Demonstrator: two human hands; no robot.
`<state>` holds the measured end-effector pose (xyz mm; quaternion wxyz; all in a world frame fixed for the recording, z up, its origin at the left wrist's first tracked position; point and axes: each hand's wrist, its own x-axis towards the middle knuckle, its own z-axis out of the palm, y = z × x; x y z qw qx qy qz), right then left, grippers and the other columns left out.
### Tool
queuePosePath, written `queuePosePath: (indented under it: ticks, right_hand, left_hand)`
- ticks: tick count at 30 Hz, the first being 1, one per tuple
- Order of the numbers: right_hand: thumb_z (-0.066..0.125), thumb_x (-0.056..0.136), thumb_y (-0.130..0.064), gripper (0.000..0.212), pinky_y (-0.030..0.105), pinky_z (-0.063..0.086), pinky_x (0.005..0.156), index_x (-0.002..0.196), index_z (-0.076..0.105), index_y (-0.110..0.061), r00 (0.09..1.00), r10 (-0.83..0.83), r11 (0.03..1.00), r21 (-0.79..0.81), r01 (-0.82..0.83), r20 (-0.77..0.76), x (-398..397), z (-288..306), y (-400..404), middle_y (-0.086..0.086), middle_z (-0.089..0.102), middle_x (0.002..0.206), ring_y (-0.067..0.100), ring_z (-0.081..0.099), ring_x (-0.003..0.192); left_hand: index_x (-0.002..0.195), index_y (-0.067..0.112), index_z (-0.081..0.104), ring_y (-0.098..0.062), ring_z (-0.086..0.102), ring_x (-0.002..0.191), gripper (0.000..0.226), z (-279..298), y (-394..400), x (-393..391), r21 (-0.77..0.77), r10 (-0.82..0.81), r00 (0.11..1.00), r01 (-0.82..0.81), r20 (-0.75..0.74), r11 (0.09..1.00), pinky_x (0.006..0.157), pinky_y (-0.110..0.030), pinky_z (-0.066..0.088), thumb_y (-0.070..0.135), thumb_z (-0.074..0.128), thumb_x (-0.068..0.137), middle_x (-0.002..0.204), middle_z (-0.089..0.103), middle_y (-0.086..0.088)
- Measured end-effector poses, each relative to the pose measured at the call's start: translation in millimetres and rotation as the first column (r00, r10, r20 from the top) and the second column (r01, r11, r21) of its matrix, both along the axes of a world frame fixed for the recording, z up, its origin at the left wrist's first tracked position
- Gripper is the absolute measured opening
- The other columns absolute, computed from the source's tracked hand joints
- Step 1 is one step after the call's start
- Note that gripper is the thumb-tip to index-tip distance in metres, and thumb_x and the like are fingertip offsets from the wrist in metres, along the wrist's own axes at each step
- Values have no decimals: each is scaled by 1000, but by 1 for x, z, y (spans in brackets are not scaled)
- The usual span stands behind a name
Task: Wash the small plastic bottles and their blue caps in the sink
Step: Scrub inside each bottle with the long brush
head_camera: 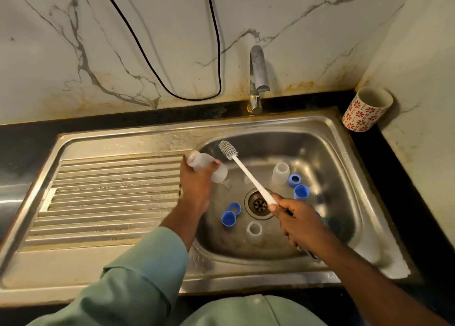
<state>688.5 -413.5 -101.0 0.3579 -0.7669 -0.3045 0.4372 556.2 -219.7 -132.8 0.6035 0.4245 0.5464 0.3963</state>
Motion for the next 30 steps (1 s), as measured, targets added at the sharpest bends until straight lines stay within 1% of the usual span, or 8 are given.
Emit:
queuePosePath:
  ticks: [4, 7, 10, 13, 18, 22, 27, 30]
  right_hand:
    - [52, 99, -29, 33, 25, 42, 41, 132, 55, -28, 1000, 14, 998, -59, -13, 20, 12, -16, 8, 4, 52, 61, 8, 45, 42]
    - [53, 99, -30, 38, 26, 43, 41, 137, 52, -28, 1000, -4, 996, -89, 7, 26, 21, -29, 12, 2, 51, 60, 9, 45, 43]
    - [53, 99, -30, 40, 22, 41, 39, 139, 51, -27, 1000, -3, 993, -115, 6, 28, 27, -41, 15, 0, 52, 60, 6, 45, 41]
    - [53, 99, -30, 40, 20, 39, 39, 138, 51, -27, 1000, 4, 991, -137, 0, 24, 34, -50, 19, -2, 52, 61, 6, 45, 44]
    - [55, 98, -32, 37, 26, 43, 43, 135, 56, -27, 1000, -19, 988, -152, 17, -14, 45, -64, 28, -5, 52, 60, 12, 47, 48]
    - [55, 97, -33, 36, 26, 43, 44, 133, 57, -27, 999, -42, 989, -139, 40, -14, 51, -70, 31, -10, 52, 54, 12, 47, 46]
    - [56, 97, -34, 36, 29, 45, 47, 132, 58, -26, 998, -54, 990, -135, 50, -26, 51, -72, 29, -11, 52, 53, 14, 47, 47]
    - [56, 97, -33, 34, 31, 43, 47, 129, 60, -23, 997, -62, 990, -133, 56, -37, 49, -72, 26, -23, 53, 50, 16, 45, 46]
  left_hand:
    - [135, 25, 46, -20, 57, 106, 75, -29, 0, 11, 142, -125, 849, 228, -513, 963, 83, -28, 52, 1, 80, 72, 123, 55, 1]
    - [138, 25, 46, -27, 56, 113, 64, -52, 2, 16, 51, -306, 608, 497, -733, 866, 83, -30, 49, 2, 67, 82, 136, 41, -5]
    - [135, 24, 46, -30, 52, 117, 55, -75, 7, 16, -79, -370, 332, 644, -868, 761, 88, -35, 46, 7, 62, 86, 134, 42, -7]
    - [133, 23, 46, -32, 47, 118, 55, -92, 15, 16, -160, -388, 181, 698, -904, 698, 94, -38, 44, 3, 63, 85, 132, 45, -10]
    - [137, 22, 43, -36, 44, 123, 56, -106, 23, 19, -277, -414, 5, 736, -910, 617, 99, -43, 42, -2, 54, 88, 139, 38, -13]
    - [145, 27, 38, -33, 37, 130, 65, -107, 21, 22, -275, -354, -76, 784, -932, 556, 100, -45, 45, 9, 63, 87, 151, 28, -9]
    - [146, 30, 40, -33, 31, 136, 66, -101, 19, 21, -304, -365, -96, 763, -926, 571, 104, -46, 42, 22, 68, 86, 154, 23, -7]
    - [145, 29, 42, -33, 32, 136, 66, -98, 18, 17, -320, -397, -83, 749, -914, 580, 105, -47, 40, 26, 70, 85, 153, 27, -7]
